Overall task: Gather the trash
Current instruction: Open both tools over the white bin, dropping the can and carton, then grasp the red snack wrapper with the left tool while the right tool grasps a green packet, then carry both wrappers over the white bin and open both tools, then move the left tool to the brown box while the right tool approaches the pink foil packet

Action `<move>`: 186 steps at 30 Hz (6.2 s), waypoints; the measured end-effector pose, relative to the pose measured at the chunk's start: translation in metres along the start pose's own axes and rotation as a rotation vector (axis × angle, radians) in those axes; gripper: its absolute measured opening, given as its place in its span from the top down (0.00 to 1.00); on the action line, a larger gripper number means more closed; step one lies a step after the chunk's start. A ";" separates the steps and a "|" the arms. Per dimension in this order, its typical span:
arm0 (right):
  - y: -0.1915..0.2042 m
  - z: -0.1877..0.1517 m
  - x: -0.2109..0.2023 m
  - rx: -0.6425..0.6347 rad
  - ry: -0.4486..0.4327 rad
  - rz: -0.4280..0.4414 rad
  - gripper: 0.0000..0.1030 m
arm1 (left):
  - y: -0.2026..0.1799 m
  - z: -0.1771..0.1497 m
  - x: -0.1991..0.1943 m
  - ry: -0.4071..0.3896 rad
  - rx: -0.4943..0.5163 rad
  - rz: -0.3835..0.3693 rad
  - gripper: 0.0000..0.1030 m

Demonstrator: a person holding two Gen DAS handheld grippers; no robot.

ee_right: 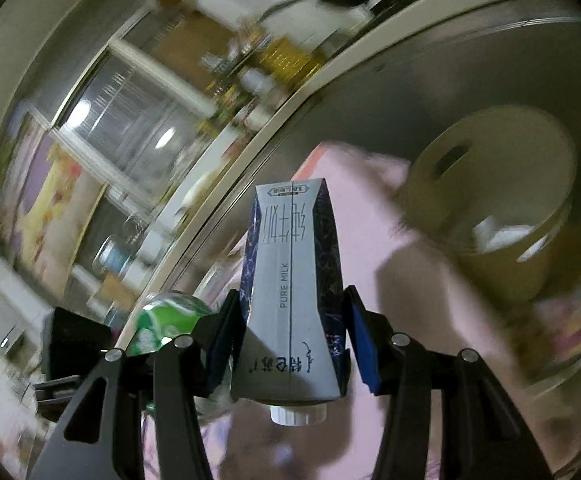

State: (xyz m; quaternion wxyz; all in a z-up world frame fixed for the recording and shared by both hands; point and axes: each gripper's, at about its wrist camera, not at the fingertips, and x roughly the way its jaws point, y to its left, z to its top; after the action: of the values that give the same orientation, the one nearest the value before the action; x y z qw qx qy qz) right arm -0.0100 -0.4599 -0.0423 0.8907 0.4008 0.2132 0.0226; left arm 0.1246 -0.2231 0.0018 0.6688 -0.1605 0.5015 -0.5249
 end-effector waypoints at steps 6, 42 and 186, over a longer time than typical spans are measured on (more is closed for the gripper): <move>-0.052 0.046 0.006 0.029 -0.057 -0.152 0.52 | -0.024 0.068 0.093 0.053 0.082 0.031 0.90; 0.088 -0.047 0.076 -0.174 0.174 0.078 0.53 | 0.072 -0.089 -0.223 -0.504 -0.081 0.454 0.57; 0.134 -0.093 0.107 -0.275 0.267 0.016 0.40 | 0.104 -0.100 -0.162 -0.442 -0.112 0.762 0.29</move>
State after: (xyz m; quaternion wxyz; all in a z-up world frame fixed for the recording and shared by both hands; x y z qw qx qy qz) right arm 0.0678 -0.2810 -0.0390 0.9008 0.2703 0.3211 0.1113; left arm 0.1055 -0.0106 -0.0385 0.8959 -0.1084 0.3976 -0.1661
